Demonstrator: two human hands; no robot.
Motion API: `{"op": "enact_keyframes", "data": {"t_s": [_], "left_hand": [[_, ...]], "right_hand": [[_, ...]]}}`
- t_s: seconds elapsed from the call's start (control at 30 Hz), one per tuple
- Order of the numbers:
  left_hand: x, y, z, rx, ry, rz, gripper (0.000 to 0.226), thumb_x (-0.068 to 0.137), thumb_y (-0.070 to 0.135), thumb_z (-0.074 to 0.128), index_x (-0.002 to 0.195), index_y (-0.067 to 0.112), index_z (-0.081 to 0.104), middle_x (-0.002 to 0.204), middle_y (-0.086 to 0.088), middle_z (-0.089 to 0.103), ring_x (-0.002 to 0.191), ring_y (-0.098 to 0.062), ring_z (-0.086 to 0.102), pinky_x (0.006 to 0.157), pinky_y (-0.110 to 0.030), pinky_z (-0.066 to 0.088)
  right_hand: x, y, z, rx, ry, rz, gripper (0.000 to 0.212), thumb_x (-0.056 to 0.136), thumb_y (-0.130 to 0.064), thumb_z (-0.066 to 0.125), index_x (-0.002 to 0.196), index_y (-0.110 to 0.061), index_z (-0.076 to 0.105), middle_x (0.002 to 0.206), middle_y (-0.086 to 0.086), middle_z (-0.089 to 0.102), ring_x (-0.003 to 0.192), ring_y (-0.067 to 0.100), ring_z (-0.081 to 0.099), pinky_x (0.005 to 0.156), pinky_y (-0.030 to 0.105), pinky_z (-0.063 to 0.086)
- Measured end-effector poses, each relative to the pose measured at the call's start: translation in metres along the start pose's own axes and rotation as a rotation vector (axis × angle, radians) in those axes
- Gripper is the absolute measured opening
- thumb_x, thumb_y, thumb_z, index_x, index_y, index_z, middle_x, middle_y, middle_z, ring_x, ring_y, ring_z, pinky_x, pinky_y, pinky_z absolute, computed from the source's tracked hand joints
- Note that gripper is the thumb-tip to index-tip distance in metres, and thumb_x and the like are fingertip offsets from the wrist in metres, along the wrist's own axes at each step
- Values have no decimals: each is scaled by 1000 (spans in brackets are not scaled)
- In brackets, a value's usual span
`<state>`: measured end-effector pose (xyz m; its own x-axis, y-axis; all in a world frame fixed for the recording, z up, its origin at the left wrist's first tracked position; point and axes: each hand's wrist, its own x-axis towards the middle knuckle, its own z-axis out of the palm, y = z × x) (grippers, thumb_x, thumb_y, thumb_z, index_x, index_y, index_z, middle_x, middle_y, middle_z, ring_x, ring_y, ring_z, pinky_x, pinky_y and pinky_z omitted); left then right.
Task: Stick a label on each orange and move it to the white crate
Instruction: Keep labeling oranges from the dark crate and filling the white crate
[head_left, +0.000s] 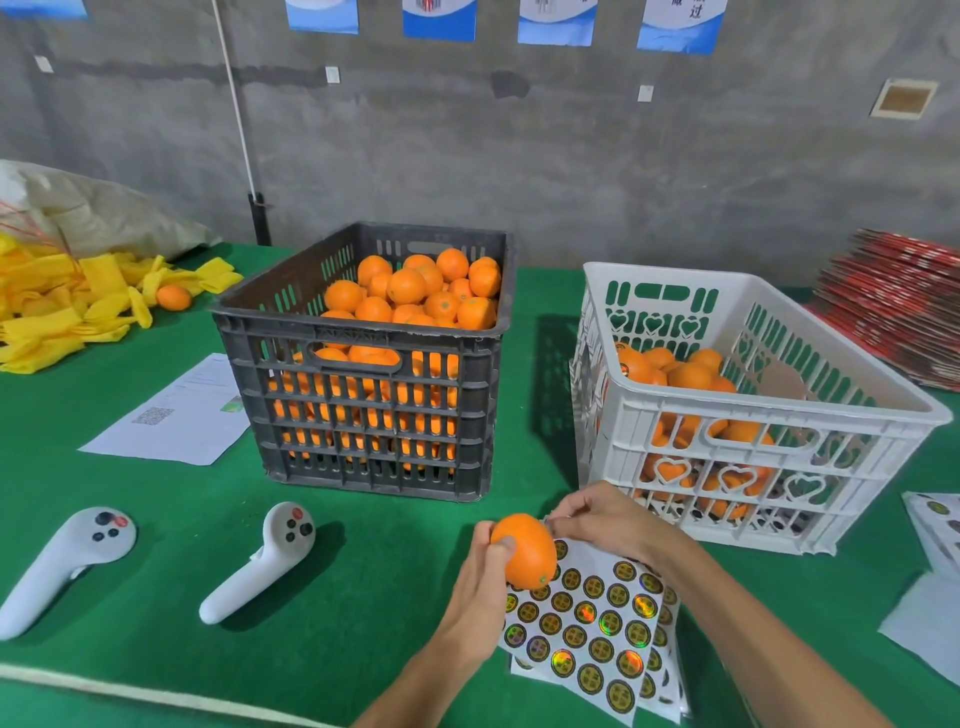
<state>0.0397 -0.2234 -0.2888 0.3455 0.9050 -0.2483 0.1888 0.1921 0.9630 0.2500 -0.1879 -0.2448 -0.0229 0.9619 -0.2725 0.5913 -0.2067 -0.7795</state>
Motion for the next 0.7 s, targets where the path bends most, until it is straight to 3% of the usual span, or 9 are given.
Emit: {"op": "enact_keyframes", "data": {"t_s": [0.1, 0.17, 0.27, 0.33, 0.4, 0.47, 0.57, 0.63, 0.7], "left_hand": [[1, -3, 0, 7, -11, -18, 101, 68, 88, 26, 160, 49, 8, 148, 2, 35, 138, -24, 44, 111, -44, 29], [1, -3, 0, 0, -13, -18, 97, 68, 88, 26, 157, 51, 12, 141, 5, 38, 132, -21, 46, 106, -41, 30], [-3, 3, 1, 3, -3, 9, 56, 70, 86, 26, 124, 74, 28, 133, 7, 47, 120, -13, 50, 99, -37, 31], [-4, 2, 0, 23, -8, 17, 28, 72, 84, 26, 99, 83, 32, 127, 10, 49, 115, -8, 50, 94, -37, 33], [-4, 2, 0, 28, -19, 34, 33, 73, 84, 26, 104, 77, 36, 128, 7, 50, 117, -12, 51, 92, -37, 35], [-3, 1, 0, 31, -18, 51, 47, 75, 82, 26, 113, 60, 42, 127, 1, 53, 117, -15, 53, 90, -38, 38], [0, -2, 1, 48, -6, 81, 52, 77, 80, 25, 112, 47, 44, 119, -1, 58, 111, -15, 57, 87, -37, 39], [1, -4, 1, 53, -3, 89, 51, 77, 79, 25, 111, 46, 45, 116, -1, 59, 108, -16, 58, 87, -38, 41], [1, -4, 1, 58, -2, 93, 51, 77, 78, 25, 112, 47, 44, 115, -1, 60, 107, -17, 58, 91, -42, 43]], "right_hand": [[4, -2, 5, -17, 48, 30, 12, 81, -28, 81, 76, -17, 83, 81, 2, 78, 78, 14, 73, 79, 35, 60], [6, -4, 7, -24, 73, 65, 19, 77, -29, 82, 74, -10, 81, 72, 7, 75, 66, 13, 66, 65, 31, 55], [7, -7, 7, -55, 93, 132, 31, 70, -33, 81, 57, -10, 65, 52, 3, 47, 51, 14, 44, 52, 27, 37], [7, -9, 7, -70, 106, 153, 36, 63, -37, 80, 55, -18, 51, 53, 2, 31, 50, 16, 31, 52, 27, 27], [9, -9, 7, -38, 119, 146, 40, 60, -37, 78, 50, -22, 42, 53, 1, 26, 49, 17, 26, 51, 26, 24], [10, -6, 8, 2, 129, 138, 40, 66, -32, 78, 48, -23, 43, 50, -1, 28, 47, 15, 29, 52, 25, 27], [11, 1, 10, 74, 125, 97, 28, 83, -23, 78, 63, -5, 68, 59, 9, 55, 59, 17, 51, 57, 24, 46], [12, 5, 10, 124, 125, 62, 26, 89, -19, 77, 82, 7, 76, 82, 16, 75, 80, 20, 68, 78, 25, 57], [10, 6, 12, 152, 137, 35, 15, 91, -18, 76, 87, -4, 81, 92, 7, 79, 94, 18, 74, 94, 33, 57]]}}
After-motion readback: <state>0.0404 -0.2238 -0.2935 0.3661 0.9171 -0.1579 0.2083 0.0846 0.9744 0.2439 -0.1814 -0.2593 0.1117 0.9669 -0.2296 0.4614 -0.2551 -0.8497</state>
